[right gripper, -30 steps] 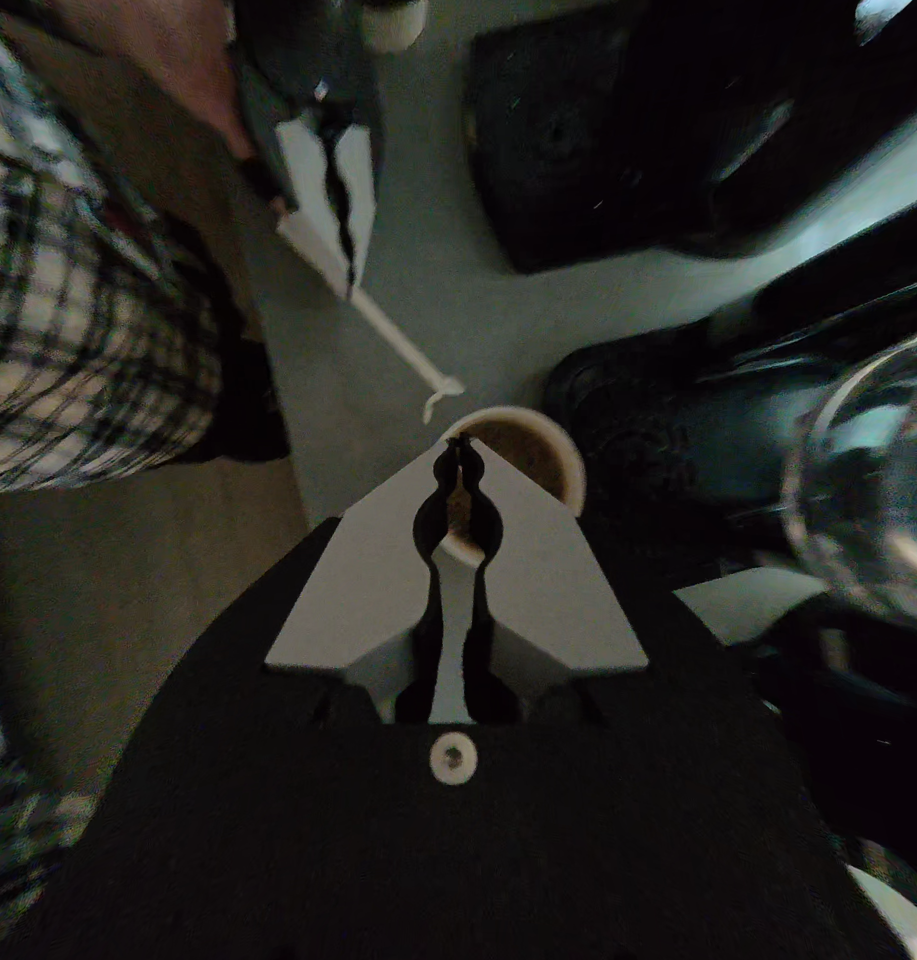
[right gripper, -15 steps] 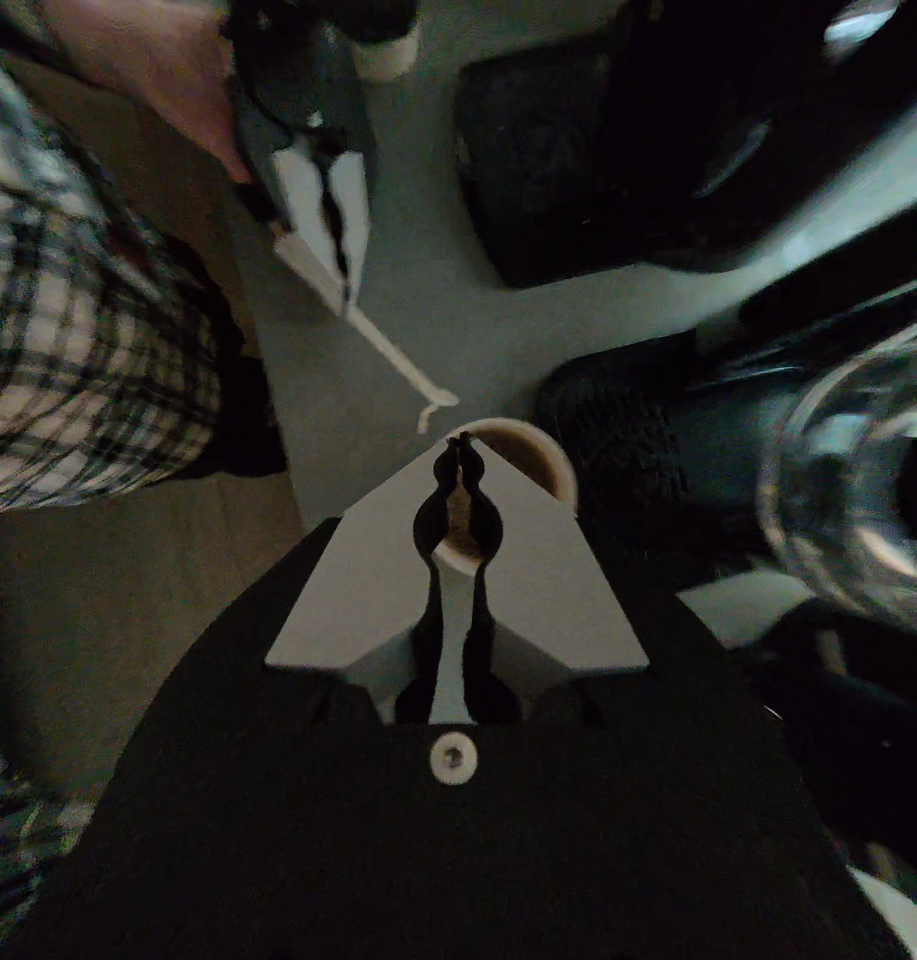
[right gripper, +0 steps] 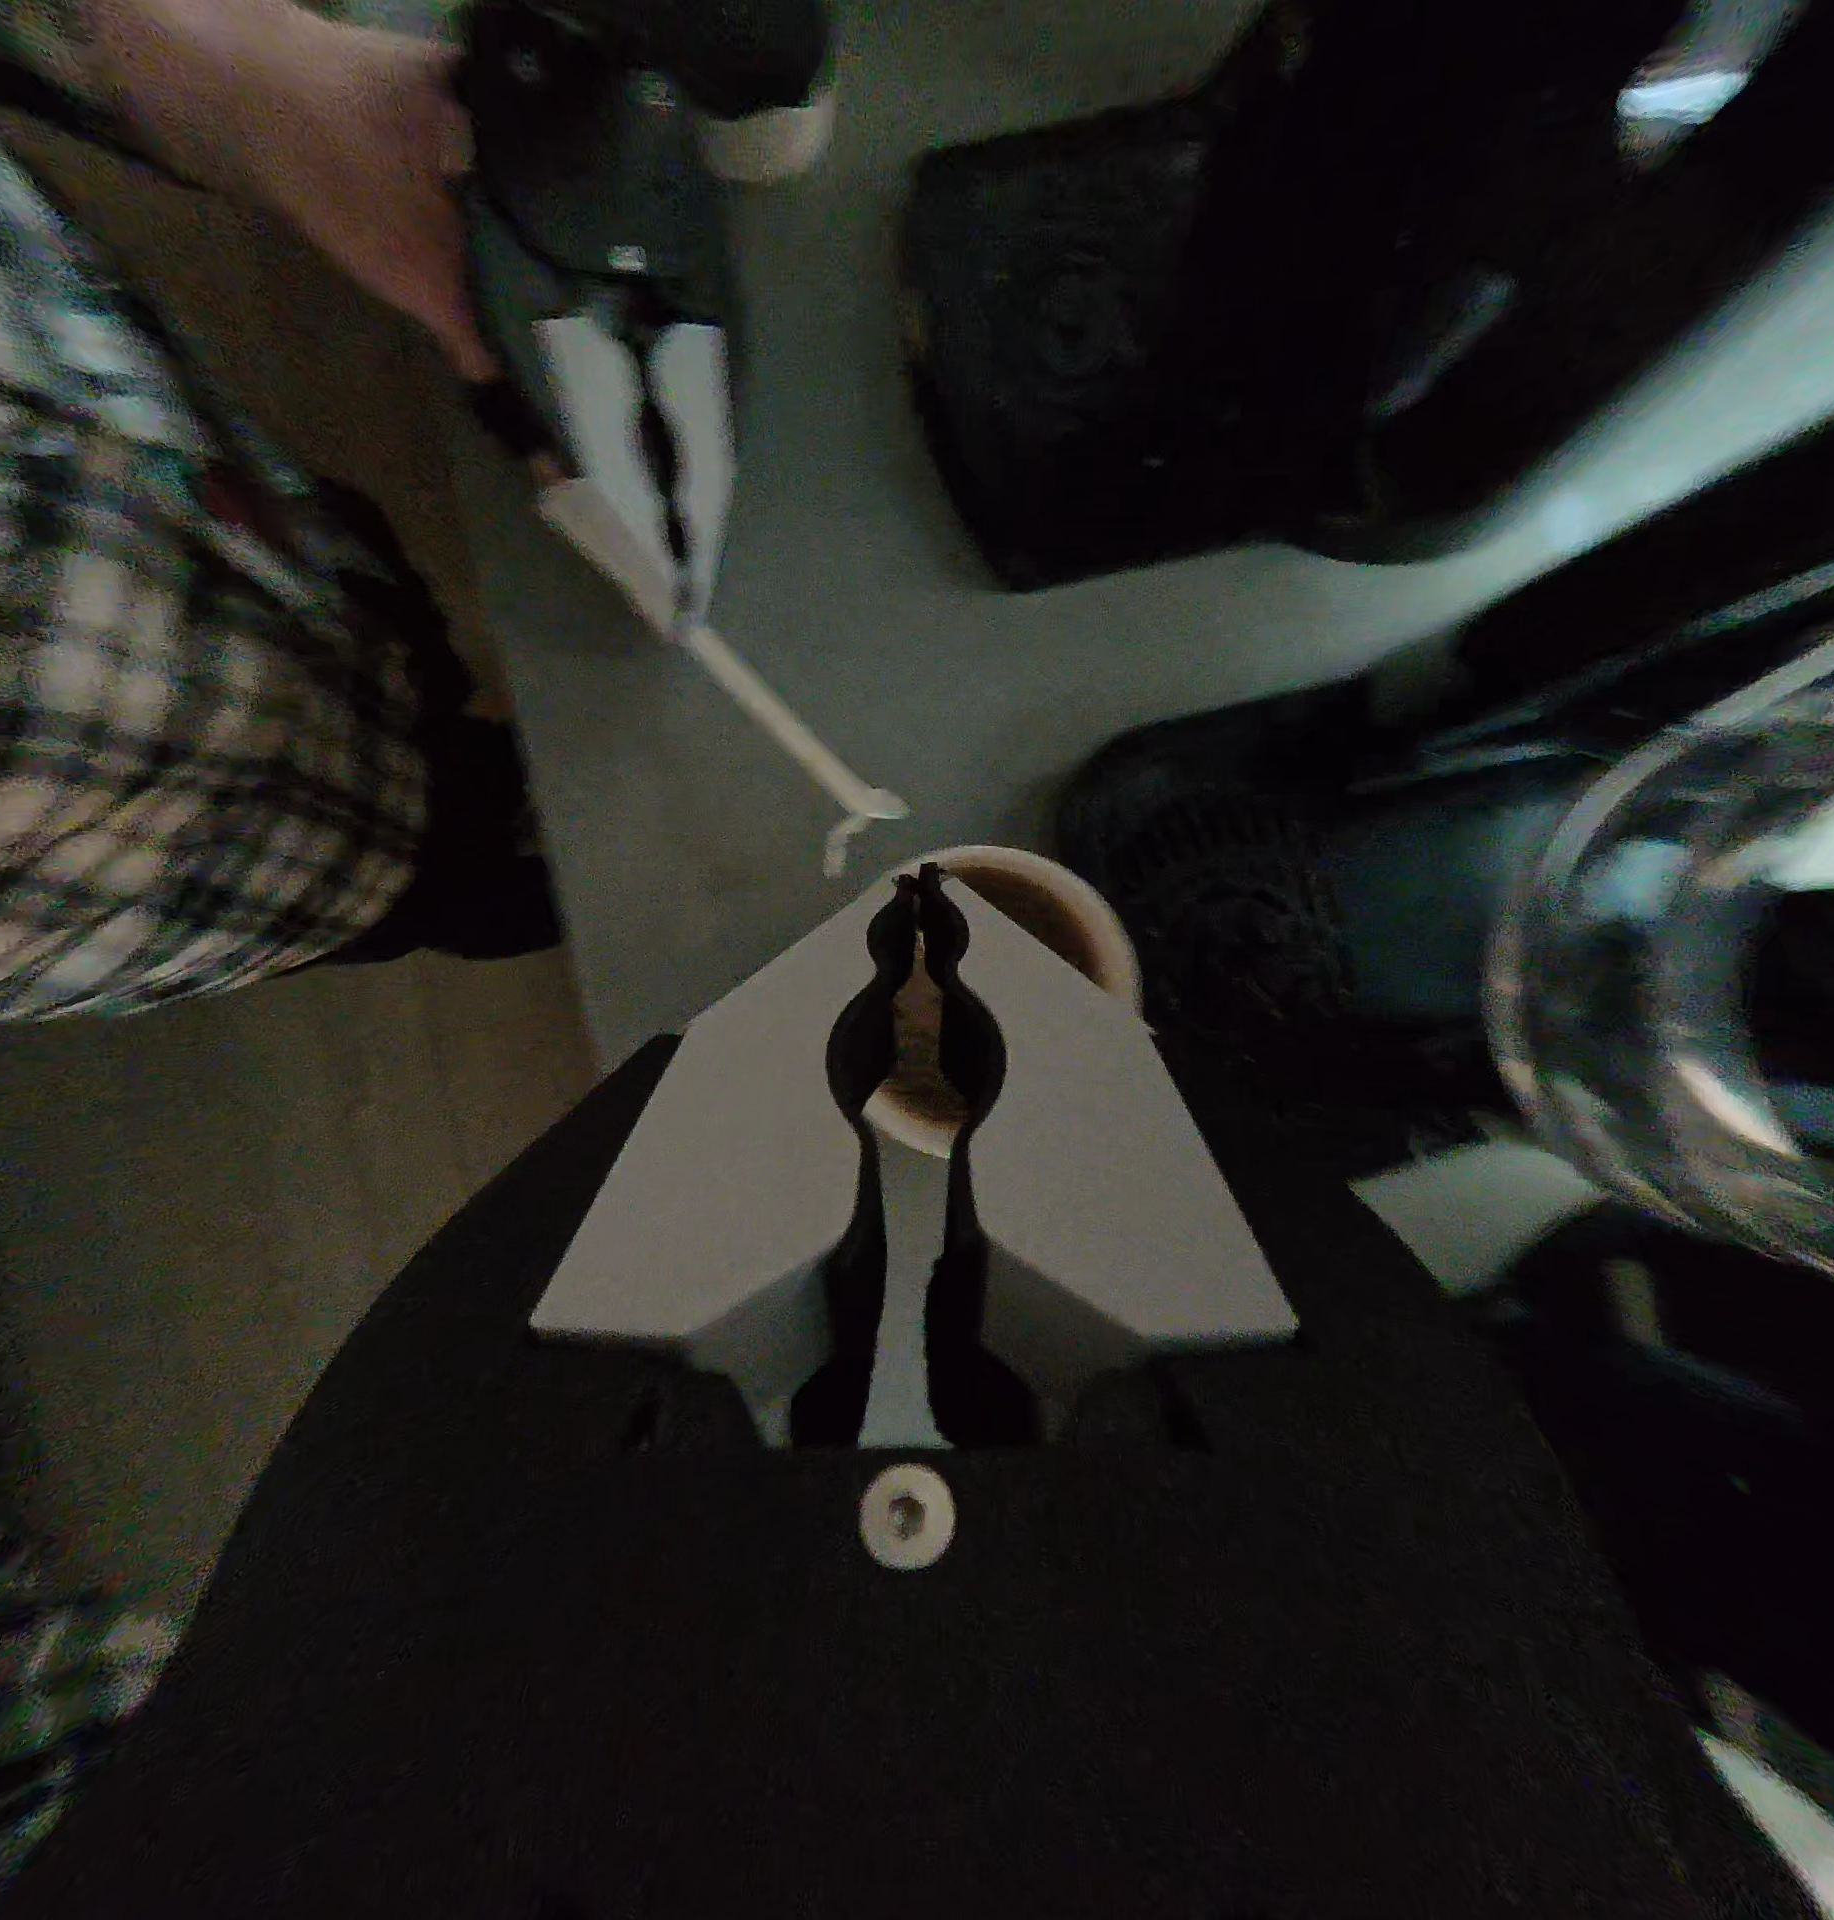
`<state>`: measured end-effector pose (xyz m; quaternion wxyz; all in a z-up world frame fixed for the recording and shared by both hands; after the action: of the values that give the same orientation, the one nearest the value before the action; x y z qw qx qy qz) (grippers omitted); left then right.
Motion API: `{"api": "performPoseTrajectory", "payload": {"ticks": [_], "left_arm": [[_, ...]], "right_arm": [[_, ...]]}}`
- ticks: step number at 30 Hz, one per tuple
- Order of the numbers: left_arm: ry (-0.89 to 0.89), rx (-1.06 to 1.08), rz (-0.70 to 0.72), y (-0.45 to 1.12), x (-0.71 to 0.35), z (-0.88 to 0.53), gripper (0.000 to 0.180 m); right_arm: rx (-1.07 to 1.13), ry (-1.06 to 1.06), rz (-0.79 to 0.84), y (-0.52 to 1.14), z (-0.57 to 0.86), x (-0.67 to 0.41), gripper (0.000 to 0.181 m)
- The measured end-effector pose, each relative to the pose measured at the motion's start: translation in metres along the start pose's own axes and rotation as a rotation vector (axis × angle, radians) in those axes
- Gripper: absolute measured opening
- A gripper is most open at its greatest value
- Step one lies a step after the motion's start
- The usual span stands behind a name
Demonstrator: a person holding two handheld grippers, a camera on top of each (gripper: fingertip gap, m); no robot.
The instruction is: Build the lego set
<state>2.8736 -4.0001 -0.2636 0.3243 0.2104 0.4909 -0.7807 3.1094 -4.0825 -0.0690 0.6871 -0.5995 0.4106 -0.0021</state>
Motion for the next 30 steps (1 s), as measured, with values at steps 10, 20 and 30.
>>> {"api": "performPoseTrajectory", "payload": {"ticks": [10, 20, 30], "left_arm": [[0.0, -0.003, 0.002, 0.0, 0.0, 0.0, 0.0], [-0.001, -0.006, 0.007, 0.0, 0.0, 0.0, 0.0], [-0.001, -0.004, 0.001, 0.0, 0.0, 0.0, 0.0]], "right_arm": [[0.133, 0.089, -0.05, -0.005, 0.02, 0.006, 0.0], [0.01, 0.072, -0.055, -0.002, 0.014, 0.01, 0.0], [-0.024, 0.001, 0.001, 0.0, 0.002, 0.0, 0.0]]}}
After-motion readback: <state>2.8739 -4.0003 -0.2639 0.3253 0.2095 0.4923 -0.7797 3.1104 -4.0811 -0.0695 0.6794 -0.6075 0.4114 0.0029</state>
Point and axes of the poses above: each gripper's, where its closed fingertips meet, y out along the fingers, x out of its underside, z = x × y across the jaws, the point moved 9 cm from there along -y, back along the fingers, and after that the axes turned 9 degrees about -x, right-handed, at the moved point
